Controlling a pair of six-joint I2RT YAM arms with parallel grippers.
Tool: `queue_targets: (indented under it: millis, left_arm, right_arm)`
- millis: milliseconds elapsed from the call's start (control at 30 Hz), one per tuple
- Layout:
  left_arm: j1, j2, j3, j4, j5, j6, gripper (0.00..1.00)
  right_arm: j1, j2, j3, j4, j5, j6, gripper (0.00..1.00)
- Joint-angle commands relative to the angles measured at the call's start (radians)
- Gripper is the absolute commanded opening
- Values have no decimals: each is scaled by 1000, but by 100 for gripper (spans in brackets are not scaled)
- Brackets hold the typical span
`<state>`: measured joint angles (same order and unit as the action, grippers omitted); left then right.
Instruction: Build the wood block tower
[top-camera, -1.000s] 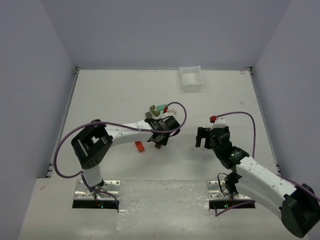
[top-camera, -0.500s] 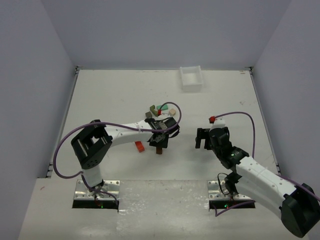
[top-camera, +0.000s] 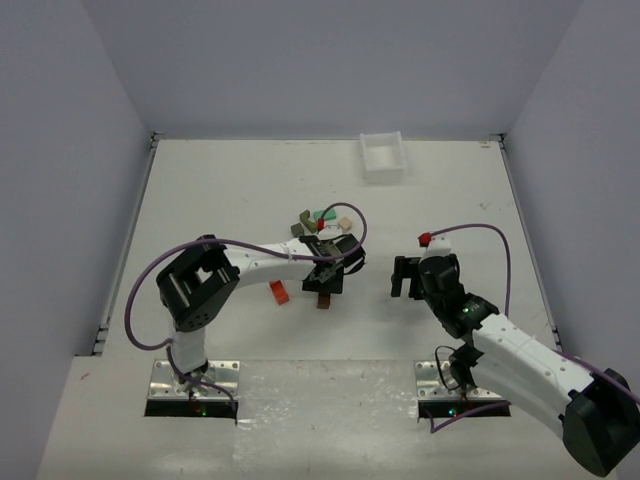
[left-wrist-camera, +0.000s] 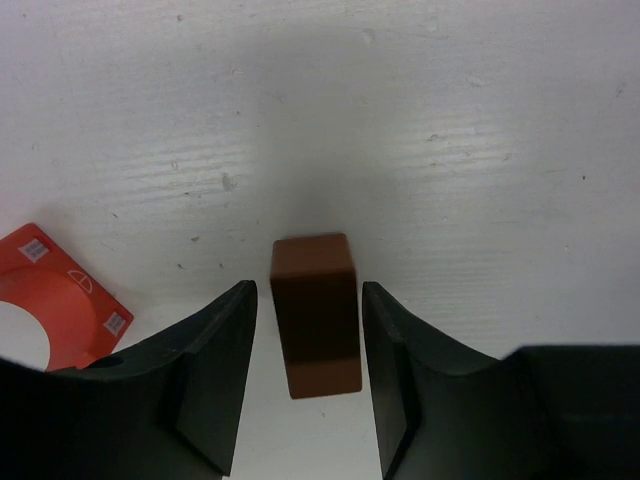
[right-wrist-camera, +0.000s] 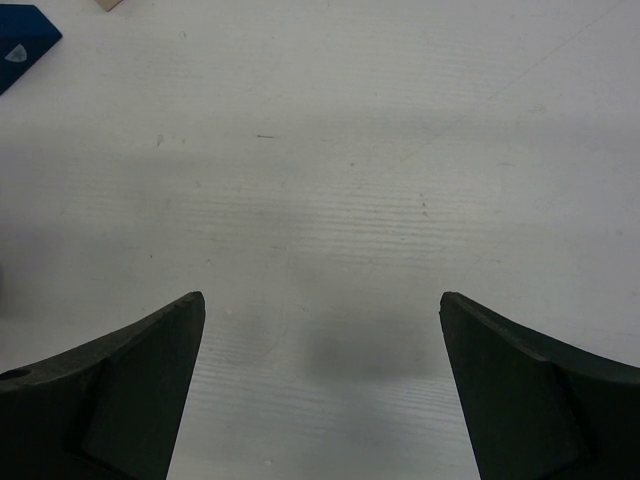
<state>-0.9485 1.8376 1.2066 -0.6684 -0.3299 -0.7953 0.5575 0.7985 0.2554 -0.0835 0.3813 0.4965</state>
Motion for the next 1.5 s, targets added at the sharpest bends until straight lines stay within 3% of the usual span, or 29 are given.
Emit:
queue_targets:
  millis: [0,167,433,633,767,1033,1233,1467]
  left_arm:
    - [-5,9,44,-2,-41,-39,47]
    - [-3,-18,45,-2,-60,-44,64]
    - [0,-74,38,17,-86,-35,68]
    - [30,-121,31,24,-117,-16,79]
    - [72,-182,1,87,-126,13,100]
    - [278,-267,-37,234,-71,90,100]
    - [405,-148,57,289,8,210,100]
    - [440,65,246,270,43,390,100]
  right_arm:
    - [-1,8,29,21,7,1,99]
    - [-2,13,30,21,8,1,99]
    - [-2,21,33,21,2,1,99]
    - [-1,32,35,21,-1,2,99]
    - [-2,38,41,18,-1,1,99]
    - [-1,48,46,17,4,-2,99]
    - [-2,70,55,17,15,-3,99]
    - [-1,101,67,17,18,-12,99]
